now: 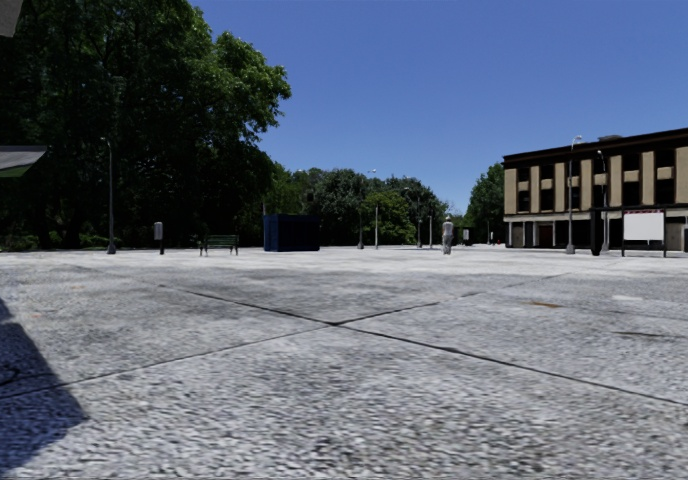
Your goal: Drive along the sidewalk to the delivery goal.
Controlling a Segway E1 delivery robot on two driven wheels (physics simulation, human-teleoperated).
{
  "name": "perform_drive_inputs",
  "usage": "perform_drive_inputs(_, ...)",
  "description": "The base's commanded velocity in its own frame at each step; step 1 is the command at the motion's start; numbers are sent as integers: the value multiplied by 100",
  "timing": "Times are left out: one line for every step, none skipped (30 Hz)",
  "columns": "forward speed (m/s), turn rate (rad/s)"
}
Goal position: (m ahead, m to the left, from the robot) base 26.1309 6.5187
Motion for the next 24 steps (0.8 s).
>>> perform_drive_inputs(200,0)
perform_drive_inputs(200,0)
perform_drive_inputs(200,0)
perform_drive_inputs(200,0)
perform_drive_inputs(200,0)
perform_drive_inputs(200,0)
perform_drive_inputs(200,0)
perform_drive_inputs(200,0)
perform_drive_inputs(200,0)
perform_drive_inputs(200,0)
perform_drive_inputs(200,0)
perform_drive_inputs(200,0)
perform_drive_inputs(200,0)
perform_drive_inputs(200,0)
perform_drive_inputs(200,0)
perform_drive_inputs(200,0)
perform_drive_inputs(200,0)
perform_drive_inputs(200,0)
perform_drive_inputs(200,0)
perform_drive_inputs(200,0)
perform_drive_inputs(200,0)
perform_drive_inputs(200,0)
perform_drive_inputs(200,0)
perform_drive_inputs(200,0)
